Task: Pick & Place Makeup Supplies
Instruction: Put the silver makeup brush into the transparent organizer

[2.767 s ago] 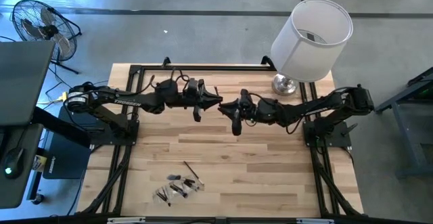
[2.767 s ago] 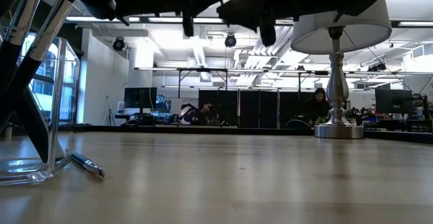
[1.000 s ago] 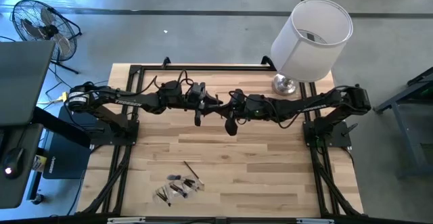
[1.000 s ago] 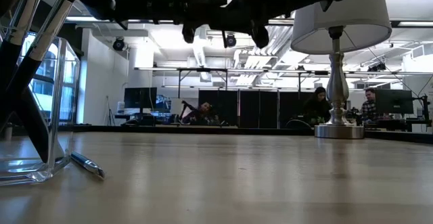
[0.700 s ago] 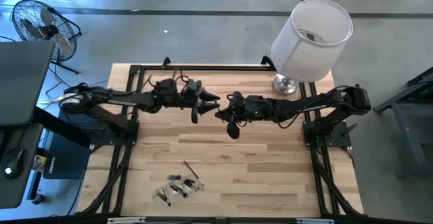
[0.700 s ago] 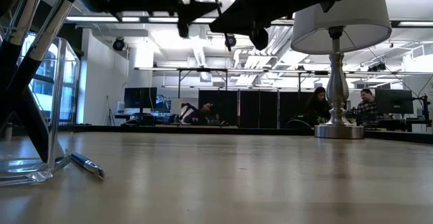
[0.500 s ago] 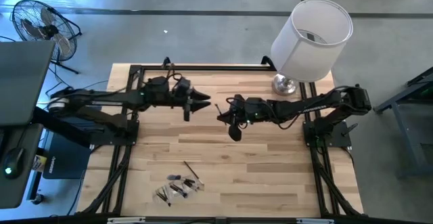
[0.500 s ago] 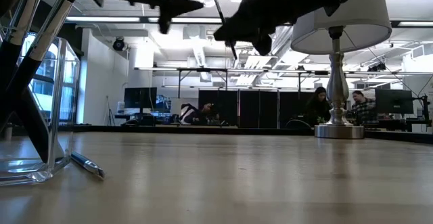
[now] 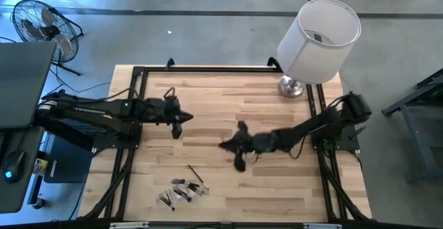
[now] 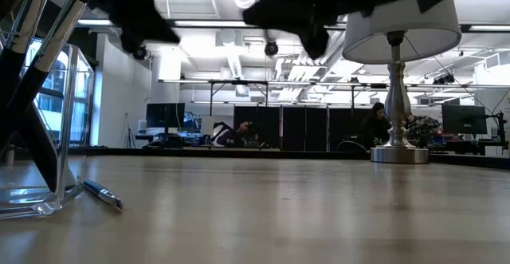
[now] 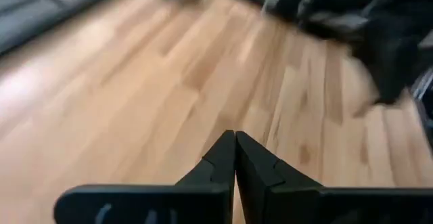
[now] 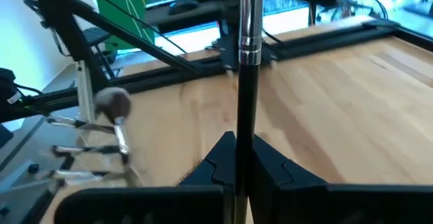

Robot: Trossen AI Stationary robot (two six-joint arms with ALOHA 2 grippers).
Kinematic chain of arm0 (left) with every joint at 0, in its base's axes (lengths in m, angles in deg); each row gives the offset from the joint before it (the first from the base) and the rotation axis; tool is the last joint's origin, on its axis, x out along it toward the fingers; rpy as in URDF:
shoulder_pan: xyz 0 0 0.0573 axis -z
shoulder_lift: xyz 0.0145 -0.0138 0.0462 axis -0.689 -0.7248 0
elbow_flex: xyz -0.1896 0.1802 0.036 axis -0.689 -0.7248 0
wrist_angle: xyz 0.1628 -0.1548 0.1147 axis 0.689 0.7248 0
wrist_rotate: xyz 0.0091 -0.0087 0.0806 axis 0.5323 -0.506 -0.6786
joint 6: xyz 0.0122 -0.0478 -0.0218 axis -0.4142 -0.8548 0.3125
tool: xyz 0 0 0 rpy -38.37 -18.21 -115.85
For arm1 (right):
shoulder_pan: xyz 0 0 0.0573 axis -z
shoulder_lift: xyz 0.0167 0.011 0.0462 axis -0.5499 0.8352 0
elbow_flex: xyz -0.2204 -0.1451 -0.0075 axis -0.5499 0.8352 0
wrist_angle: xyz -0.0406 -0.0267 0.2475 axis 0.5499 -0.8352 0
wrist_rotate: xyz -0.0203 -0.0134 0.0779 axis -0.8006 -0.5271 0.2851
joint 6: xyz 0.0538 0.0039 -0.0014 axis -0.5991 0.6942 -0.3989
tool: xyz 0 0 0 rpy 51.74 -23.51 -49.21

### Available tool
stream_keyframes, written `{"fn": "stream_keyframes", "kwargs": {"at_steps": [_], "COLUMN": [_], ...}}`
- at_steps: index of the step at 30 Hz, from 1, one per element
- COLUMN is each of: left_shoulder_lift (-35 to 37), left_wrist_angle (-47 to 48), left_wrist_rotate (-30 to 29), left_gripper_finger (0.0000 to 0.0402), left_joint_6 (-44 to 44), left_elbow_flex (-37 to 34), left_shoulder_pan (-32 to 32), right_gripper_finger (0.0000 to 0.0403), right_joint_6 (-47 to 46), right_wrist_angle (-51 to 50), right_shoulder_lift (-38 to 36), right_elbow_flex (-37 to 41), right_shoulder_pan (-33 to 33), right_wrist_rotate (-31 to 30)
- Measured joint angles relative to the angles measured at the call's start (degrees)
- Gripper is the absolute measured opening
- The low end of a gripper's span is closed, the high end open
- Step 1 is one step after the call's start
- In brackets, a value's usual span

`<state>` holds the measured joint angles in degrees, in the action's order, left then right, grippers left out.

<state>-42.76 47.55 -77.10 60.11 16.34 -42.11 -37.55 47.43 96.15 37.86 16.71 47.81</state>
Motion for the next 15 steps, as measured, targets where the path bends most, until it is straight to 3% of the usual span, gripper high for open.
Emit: {"fn": "stream_keyframes", "kwargs": {"at_steps": [10, 15], "left_shoulder_lift": [-0.05, -0.05], "left_wrist_angle": [0.40, 0.04], "left_wrist_rotate": [3.33, 6.35], "left_gripper_finger": [0.0001, 0.0001], "left_joint_6": [-12.04, -12.63], "left_elbow_flex": [-12.08, -12.61], "left_shoulder_pan": [5.11, 4.99], "right_gripper_finger": [0.0008, 0.0008], "right_joint_6": [11.35, 12.96], "right_wrist_angle": [2.77, 2.51], "right_shoulder_lift": [27.07, 36.08], "right_elbow_flex": [-33.74, -48.17], "right_shoulder_pan": [-11.49, -12.32], "right_wrist_rotate": [-15.29, -10.79]}}
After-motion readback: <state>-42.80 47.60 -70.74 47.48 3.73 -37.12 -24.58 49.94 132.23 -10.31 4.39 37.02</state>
